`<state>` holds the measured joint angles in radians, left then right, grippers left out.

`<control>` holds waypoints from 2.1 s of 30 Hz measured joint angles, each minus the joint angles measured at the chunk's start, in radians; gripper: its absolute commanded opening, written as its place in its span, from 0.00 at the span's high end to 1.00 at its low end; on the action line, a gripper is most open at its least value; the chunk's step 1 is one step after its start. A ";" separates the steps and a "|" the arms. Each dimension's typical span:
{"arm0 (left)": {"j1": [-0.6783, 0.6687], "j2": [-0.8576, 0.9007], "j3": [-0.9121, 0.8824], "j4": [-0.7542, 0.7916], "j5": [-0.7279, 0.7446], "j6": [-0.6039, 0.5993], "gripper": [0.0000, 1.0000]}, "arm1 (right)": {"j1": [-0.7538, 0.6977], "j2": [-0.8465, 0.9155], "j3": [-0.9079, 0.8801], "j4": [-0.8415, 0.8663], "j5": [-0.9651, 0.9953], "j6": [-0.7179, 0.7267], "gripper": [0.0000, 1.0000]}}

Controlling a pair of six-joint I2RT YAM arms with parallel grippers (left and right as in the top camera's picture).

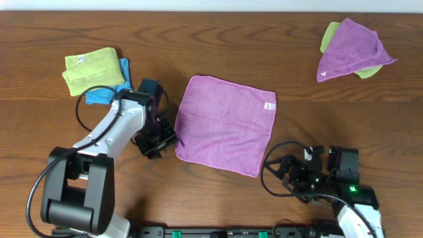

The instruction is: Fold the cloth

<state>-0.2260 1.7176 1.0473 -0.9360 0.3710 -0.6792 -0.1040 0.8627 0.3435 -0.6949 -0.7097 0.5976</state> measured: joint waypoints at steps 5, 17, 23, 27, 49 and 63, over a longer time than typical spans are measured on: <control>0.000 0.000 -0.045 0.054 0.048 0.008 0.45 | 0.066 0.000 -0.062 0.155 0.007 0.104 0.01; 0.000 0.000 -0.091 0.151 0.048 0.026 0.44 | 0.274 0.000 -0.105 0.322 0.130 0.332 0.01; 0.001 0.000 -0.092 0.199 0.045 0.032 0.40 | 0.369 0.053 -0.106 0.397 0.214 0.415 0.01; 0.001 0.000 -0.092 0.206 0.033 0.034 0.39 | 0.408 0.105 -0.105 0.446 0.240 0.453 0.01; 0.001 0.000 -0.135 0.348 0.014 0.032 0.46 | 0.500 0.285 -0.072 0.644 0.274 0.557 0.09; 0.001 0.000 -0.153 0.362 0.022 0.025 0.71 | 0.514 0.304 -0.073 0.636 0.323 0.574 0.37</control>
<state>-0.2253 1.7180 0.8948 -0.5735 0.3931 -0.6540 0.4103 1.1667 0.2703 -0.0593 -0.3866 1.1717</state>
